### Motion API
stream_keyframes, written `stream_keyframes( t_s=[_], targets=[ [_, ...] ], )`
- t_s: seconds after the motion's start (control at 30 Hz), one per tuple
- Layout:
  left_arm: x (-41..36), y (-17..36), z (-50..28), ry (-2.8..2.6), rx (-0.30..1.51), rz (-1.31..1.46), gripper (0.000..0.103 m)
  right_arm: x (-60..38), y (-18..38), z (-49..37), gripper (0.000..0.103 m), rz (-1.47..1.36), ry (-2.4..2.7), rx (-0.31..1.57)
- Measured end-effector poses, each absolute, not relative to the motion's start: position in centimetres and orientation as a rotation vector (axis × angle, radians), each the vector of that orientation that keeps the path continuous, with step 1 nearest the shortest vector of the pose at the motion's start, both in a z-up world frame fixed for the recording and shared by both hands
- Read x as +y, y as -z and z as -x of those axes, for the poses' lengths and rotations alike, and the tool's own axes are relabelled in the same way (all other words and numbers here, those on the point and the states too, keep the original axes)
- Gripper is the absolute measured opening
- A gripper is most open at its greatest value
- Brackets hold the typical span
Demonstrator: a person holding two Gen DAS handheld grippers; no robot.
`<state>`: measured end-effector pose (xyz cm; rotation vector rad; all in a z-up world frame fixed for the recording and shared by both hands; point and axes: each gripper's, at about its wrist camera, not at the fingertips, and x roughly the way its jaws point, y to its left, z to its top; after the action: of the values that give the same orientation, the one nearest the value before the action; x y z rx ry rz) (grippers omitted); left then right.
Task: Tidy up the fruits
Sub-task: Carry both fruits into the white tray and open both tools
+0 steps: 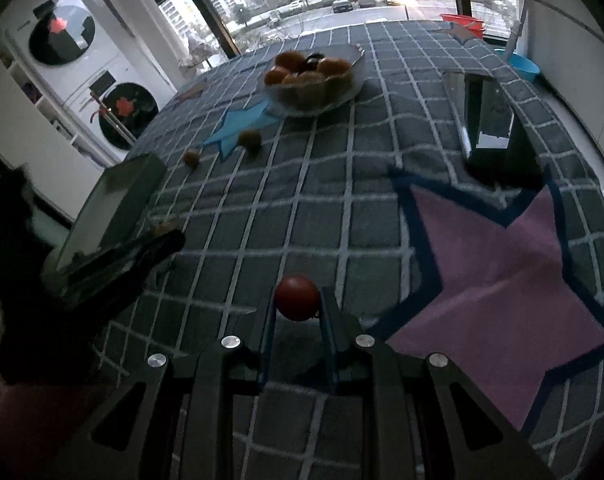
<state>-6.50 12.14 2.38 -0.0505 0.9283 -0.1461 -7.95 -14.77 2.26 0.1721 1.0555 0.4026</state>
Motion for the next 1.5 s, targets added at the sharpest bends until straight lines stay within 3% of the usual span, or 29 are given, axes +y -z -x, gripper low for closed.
stream_keyframes(
  t_s=[0.23, 0.77, 1.13, 1.17, 1.2, 1.23, 1.27, 1.3, 1.33, 1.5],
  targets=[
    [15.4, -4.5, 11.9, 0.097, 0.867, 0.000, 0.023, -11.4, -2.7, 9.6, 0.024, -0.125, -0.453, 1.070],
    [30.0, -5.0, 13.3, -0.233, 0.803, 0.141, 0.023, 4.6, -6.3, 8.7, 0.024, 0.028, -0.678, 1.055],
    [31.5, -3.6, 12.3, -0.294, 0.807, 0.166, 0.024, 12.6, -5.9, 6.5, 0.025, 0.040, -0.716, 1.066],
    [31.5, -3.6, 12.2, -0.297, 0.805, 0.162, 0.025, 12.9, -5.6, 6.3, 0.030, 0.034, -0.725, 1.082],
    [31.4, -3.6, 12.2, -0.300, 0.805, 0.155, 0.027, 13.0, -5.5, 6.3, 0.047, 0.029, -0.729, 1.092],
    [31.2, -3.6, 12.1, -0.299, 0.804, 0.145, 0.044, 13.0, -5.4, 6.2, 0.059, 0.022, -0.729, 1.099],
    [31.1, -3.7, 12.2, -0.303, 0.799, 0.138, 0.074, 13.0, -5.4, 6.2, 0.078, 0.016, -0.727, 1.099],
    [30.9, -3.9, 12.5, -0.328, 0.775, 0.131, 0.086, 12.8, -5.6, 6.3, 0.081, 0.008, -0.724, 1.087],
    [30.8, -4.1, 12.8, -0.339, 0.745, 0.131, 0.091, 12.6, -5.9, 6.4, 0.081, 0.001, -0.724, 1.074],
    [30.2, -4.5, 12.6, -0.323, 0.757, 0.125, 0.091, 10.8, -6.9, 6.4, 0.084, -0.013, -0.707, 1.054]
  ],
)
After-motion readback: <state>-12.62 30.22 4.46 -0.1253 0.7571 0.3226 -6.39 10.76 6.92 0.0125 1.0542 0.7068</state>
